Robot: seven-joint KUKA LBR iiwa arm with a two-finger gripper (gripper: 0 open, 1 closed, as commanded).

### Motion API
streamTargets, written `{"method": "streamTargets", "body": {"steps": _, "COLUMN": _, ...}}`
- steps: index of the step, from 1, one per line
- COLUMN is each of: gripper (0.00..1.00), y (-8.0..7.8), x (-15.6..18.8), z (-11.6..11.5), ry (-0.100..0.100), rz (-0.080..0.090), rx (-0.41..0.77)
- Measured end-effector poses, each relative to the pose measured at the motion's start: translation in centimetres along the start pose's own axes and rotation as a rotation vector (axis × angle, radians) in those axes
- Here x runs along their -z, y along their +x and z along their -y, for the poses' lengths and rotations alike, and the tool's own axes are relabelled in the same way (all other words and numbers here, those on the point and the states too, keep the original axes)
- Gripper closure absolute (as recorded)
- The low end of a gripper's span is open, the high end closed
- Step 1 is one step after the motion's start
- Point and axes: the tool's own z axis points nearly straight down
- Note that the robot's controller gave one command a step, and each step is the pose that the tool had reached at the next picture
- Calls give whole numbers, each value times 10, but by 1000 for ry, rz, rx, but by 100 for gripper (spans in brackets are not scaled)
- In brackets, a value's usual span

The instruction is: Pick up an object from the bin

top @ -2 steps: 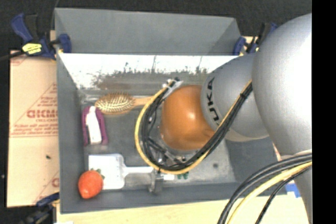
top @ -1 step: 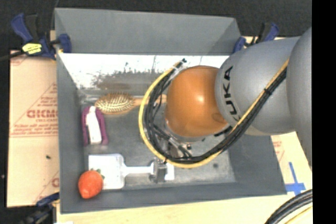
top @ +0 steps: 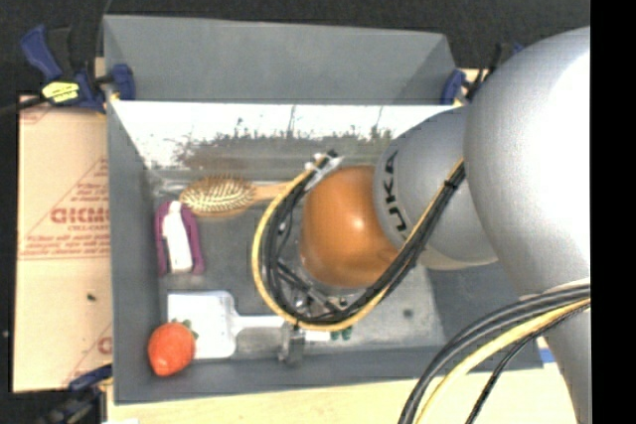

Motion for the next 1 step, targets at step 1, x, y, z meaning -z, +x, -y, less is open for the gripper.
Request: {"method": "streamTargets", "body": {"steps": 1, "gripper": 0, "y": 4, "x": 2, "z": -7, "ry": 1, "rz": 19, "rx": 63}}
